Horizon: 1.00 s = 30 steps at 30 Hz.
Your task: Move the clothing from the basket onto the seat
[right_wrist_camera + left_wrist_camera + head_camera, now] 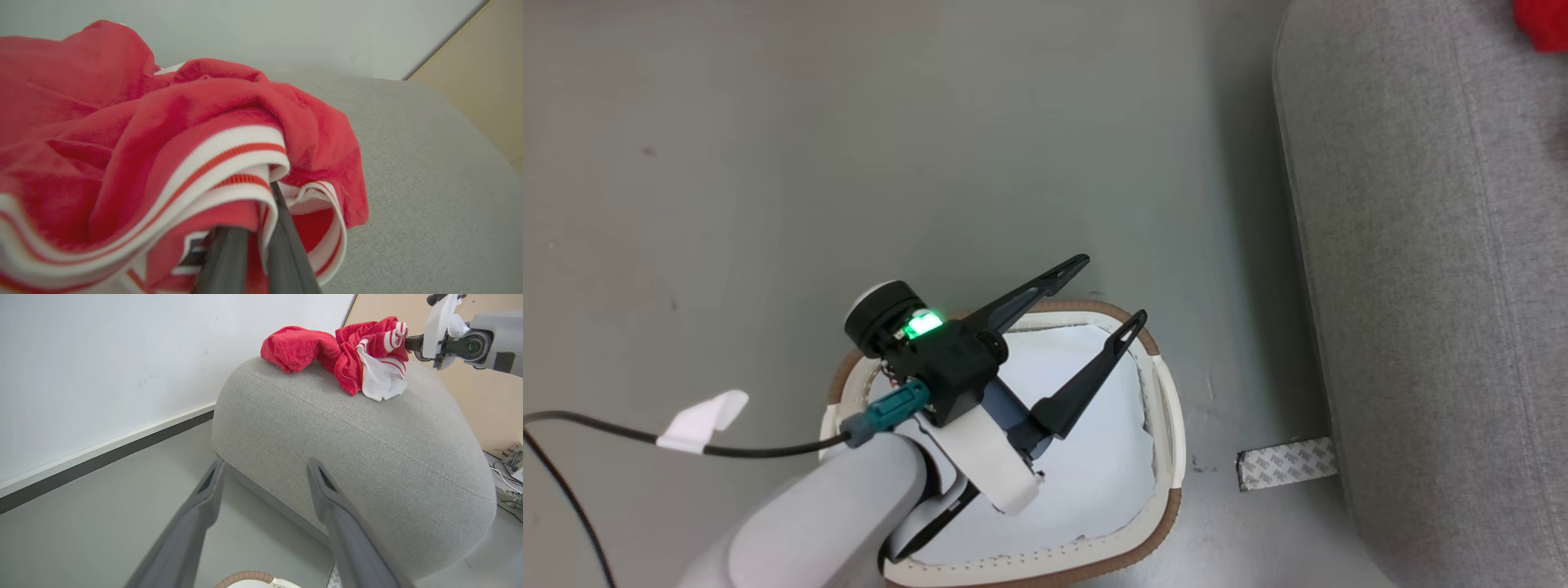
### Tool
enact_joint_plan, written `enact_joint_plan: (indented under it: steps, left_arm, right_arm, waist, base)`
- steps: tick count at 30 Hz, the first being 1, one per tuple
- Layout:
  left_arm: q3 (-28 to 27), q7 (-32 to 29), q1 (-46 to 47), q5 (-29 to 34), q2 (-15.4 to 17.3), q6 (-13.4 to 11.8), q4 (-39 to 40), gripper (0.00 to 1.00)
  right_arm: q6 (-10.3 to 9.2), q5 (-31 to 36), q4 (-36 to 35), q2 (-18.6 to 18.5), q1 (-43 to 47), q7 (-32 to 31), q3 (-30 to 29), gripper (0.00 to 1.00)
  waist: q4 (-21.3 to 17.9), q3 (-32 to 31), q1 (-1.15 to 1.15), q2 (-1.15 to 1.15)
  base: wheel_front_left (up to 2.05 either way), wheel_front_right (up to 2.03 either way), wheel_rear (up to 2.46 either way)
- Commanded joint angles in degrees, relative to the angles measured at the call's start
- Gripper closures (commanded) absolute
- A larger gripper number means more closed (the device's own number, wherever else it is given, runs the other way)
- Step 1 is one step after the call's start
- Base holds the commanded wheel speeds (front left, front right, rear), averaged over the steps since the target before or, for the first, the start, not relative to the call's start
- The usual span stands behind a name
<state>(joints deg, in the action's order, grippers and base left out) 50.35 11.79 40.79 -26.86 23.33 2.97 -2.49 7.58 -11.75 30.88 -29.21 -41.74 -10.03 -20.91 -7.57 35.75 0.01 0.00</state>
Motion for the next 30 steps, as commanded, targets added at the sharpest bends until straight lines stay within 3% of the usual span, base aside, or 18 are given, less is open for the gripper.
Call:
enact_joint_plan:
  steps: [1,3,4,5,6,15,23,30]
  left_arm:
    - [-0.1,0.5,0.3,-0.9,-0.2,0.0,-0.5,0.00]
    - [-0.2,0.8,0.1,-1.1,-0.2,-0.1,-1.0,0.00]
    - [-0.2,0.9,-0.2,-1.1,-0.1,-0.1,-1.2,0.00]
    - [-0.2,1.0,-0.4,-1.2,0.0,-0.2,-1.4,0.00]
    - [-0.2,1.1,-0.7,-1.2,0.1,-0.2,-1.7,0.00]
    - [-2.3,2.5,-4.7,-3.1,0.4,-2.0,-3.6,0.00]
    - [-7.5,3.3,-10.8,-6.2,1.8,-5.6,-3.2,0.00]
    - [-15.7,3.3,-17.9,-10.3,3.7,-9.5,-0.5,0.00]
  right_arm:
    - [-0.17,-0.5,1.5,-1.0,1.4,-0.1,1.4,1.00]
    - [-0.17,-1.3,3.4,-1.1,2.3,-0.2,3.0,0.95]
    - [-0.17,-1.7,4.1,-1.1,2.8,0.1,3.3,0.84]
    - [-0.17,-1.9,4.5,-1.2,3.0,0.5,3.7,0.65]
    - [-0.17,-2.4,5.0,-1.1,3.0,0.6,3.8,0.00]
    - [-0.17,-4.6,2.0,-3.8,5.6,1.4,10.1,0.00]
    - [-0.17,-9.4,-8.7,-6.7,9.5,-0.6,15.8,0.00]
    - [-0.16,-13.8,-20.2,-3.7,13.8,0.9,16.6,0.00]
  waist:
    - [-0.1,-0.6,-0.01,0.00]
    - [-0.1,-1.3,-0.01,0.00]
    - [-0.2,-1.8,-0.01,0.00]
    - [-0.2,-2.3,-0.01,0.00]
    - [-0.3,-2.9,-0.01,0.00]
    - [-1.1,-13.3,-0.01,0.00]
    - [0.6,-24.6,-0.01,0.00]
    - [3.9,-30.2,-0.01,0.00]
  base:
    - [0.00,0.00,0.00]
    - [0.00,0.00,0.00]
    - [0.00,0.00,0.00]
    - [0.00,0.00,0.00]
    - [0.00,0.00,0.00]
    - [0.00,0.00,0.00]
    - [0.00,0.00,0.00]
    - [0.00,0.00,0.00]
